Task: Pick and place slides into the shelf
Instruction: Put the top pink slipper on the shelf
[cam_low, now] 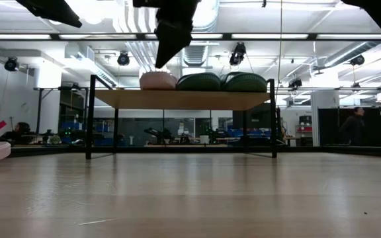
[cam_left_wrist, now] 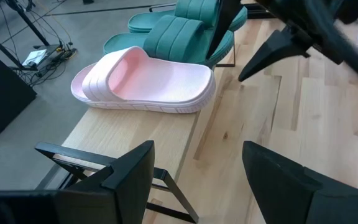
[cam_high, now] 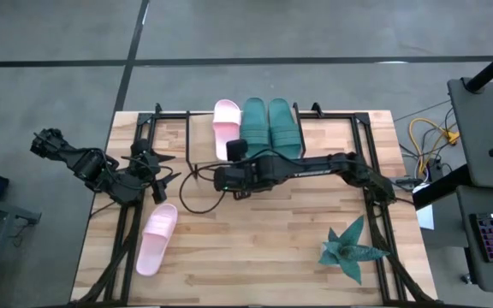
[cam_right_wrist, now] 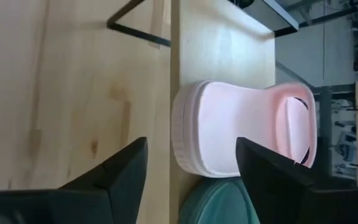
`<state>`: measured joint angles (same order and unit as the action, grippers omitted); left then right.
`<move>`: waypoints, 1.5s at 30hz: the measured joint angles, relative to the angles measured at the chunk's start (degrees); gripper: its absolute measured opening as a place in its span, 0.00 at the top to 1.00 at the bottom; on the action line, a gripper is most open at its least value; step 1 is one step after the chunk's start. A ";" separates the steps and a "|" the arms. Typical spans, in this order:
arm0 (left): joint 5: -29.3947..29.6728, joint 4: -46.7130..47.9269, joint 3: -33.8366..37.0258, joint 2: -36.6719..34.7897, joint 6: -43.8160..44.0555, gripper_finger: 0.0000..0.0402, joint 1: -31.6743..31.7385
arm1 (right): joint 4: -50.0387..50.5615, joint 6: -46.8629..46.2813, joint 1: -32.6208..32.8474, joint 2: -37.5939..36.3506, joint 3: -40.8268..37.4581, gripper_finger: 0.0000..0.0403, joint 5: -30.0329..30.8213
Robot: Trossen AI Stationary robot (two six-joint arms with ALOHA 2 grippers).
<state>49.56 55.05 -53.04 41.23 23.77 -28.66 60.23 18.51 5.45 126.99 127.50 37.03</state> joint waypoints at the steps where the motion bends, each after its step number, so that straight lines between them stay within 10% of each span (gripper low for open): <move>1: 0.00 -0.02 0.00 0.09 0.02 0.43 0.01 | 0.04 -0.12 -0.04 -0.20 -0.02 0.43 -0.62; 45: -0.22 0.04 0.00 2.23 -0.14 0.43 0.03 | -3.41 4.69 -3.43 -0.27 -4.98 0.85 -7.84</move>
<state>49.34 55.09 -53.04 43.46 23.62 -28.63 56.82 23.20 2.02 126.72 122.52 29.19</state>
